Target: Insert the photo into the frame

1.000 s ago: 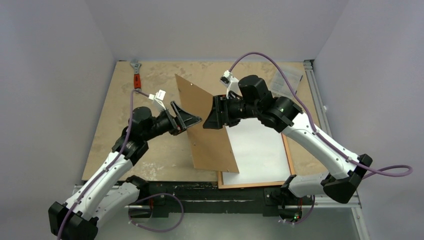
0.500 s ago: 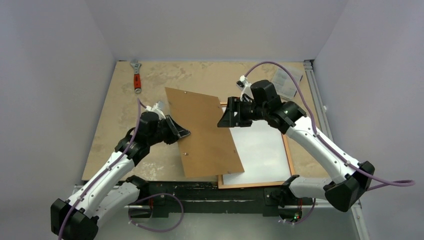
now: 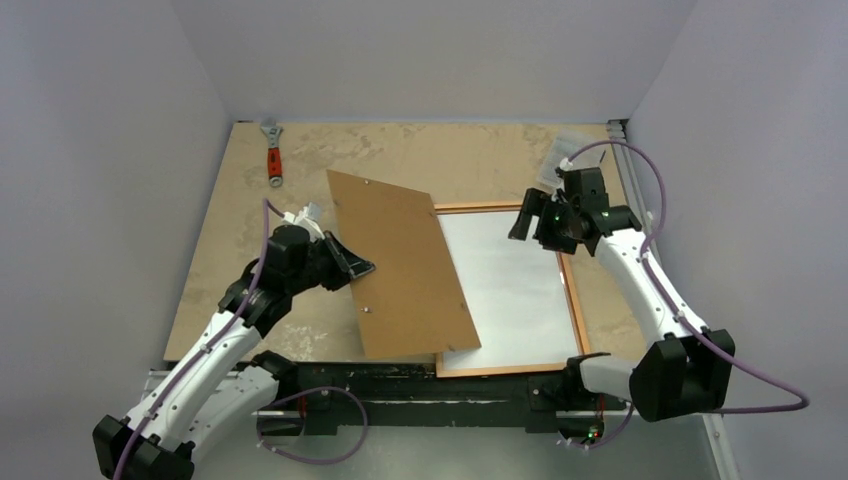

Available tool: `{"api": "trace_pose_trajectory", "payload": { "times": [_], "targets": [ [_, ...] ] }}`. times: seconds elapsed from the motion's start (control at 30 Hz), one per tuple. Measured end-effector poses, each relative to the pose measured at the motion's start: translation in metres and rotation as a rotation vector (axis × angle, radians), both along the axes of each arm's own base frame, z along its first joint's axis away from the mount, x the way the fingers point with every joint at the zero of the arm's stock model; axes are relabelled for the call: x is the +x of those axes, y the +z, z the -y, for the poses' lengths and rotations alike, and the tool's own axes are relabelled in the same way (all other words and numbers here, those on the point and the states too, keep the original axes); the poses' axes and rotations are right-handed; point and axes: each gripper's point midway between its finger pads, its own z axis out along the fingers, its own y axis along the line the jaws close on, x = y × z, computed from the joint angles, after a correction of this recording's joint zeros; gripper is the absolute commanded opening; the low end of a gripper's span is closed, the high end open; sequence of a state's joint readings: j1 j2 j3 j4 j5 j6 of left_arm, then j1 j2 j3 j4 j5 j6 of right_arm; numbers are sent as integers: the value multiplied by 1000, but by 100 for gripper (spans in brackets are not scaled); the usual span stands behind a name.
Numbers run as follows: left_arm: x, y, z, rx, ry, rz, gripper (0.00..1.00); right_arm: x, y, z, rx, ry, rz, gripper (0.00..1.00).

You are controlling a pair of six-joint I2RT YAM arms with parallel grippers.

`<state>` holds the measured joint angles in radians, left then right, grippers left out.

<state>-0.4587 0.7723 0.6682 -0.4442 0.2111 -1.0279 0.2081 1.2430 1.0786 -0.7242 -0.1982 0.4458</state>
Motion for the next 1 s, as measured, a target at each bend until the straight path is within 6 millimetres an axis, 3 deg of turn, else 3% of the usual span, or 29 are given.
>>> {"api": "trace_pose_trajectory", "payload": {
  "times": [0.3, 0.53, 0.63, 0.8, 1.0],
  "targets": [
    [-8, 19, 3, -51, -55, 56, 0, -10, -62, 91, -187, -305, -110, 91],
    [-8, 57, 4, -192, -84, 153, 0, -18, -101, 144, -226, -508, -220, 92],
    [-4, 71, 4, -268, -91, 198, 0, -19, -119, 150, -205, -526, -283, 92],
    [-2, 72, 7, -350, -120, 207, 0, -20, -140, 136, -134, -478, -362, 90],
    [-2, 65, 14, -407, -168, 180, 0, -16, -140, 120, -48, -406, -359, 87]
  ]
}}
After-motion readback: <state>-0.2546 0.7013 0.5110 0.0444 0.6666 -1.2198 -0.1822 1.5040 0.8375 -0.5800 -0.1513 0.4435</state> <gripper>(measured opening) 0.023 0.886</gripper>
